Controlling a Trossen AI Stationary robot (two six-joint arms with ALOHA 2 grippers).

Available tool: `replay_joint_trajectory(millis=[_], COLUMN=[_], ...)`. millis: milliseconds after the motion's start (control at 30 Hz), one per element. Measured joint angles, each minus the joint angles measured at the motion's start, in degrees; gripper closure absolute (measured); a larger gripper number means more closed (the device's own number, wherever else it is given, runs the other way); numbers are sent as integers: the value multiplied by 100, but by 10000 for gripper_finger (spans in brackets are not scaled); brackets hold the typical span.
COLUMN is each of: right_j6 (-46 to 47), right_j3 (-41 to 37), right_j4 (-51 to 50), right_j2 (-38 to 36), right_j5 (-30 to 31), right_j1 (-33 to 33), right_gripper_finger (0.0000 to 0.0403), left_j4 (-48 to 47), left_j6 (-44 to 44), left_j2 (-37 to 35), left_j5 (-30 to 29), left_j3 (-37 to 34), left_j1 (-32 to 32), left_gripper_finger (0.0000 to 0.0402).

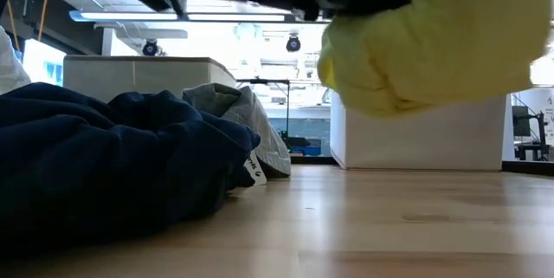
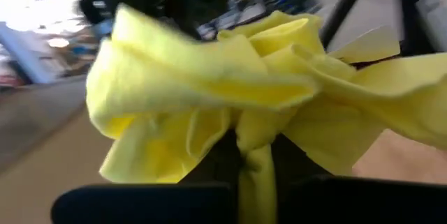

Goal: Sort clothes
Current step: Put the yellow shirt into the left brown laundry organizer

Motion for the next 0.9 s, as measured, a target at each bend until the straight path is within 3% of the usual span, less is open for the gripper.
replay_joint_trajectory(millis=[233, 367, 500, 700, 800, 900], right_j6=[255, 348, 405, 548, 700, 862], right_j3=[-2, -15, -20, -24, -24, -24], right_j4=[-913, -1112, -1208, -1184, -1177, -1183], right_j2=[-923, -937, -705, -230, -18, 156], right_j5=[53, 148, 374, 401, 400, 396], right_j1=[339, 468, 512, 509, 509, 509], right_gripper_finger=[165, 165, 165, 165, 165, 165], left_j4=[-643, -630, -625, -918, -1529, -2624], left_j6=[1241, 2395, 3464, 4260, 4065, 3256], left_j2=[-886, -1549, -2255, -3262, -3704, -4087], left_j5=[-2130, -3556, -4506, -5079, -5152, -5282], left_j3=[0, 0, 2, 2, 2, 2], left_j1=[-560, -815, -683, 185, 890, 1769], left_gripper_finger=[397, 397, 396, 396, 395, 395])
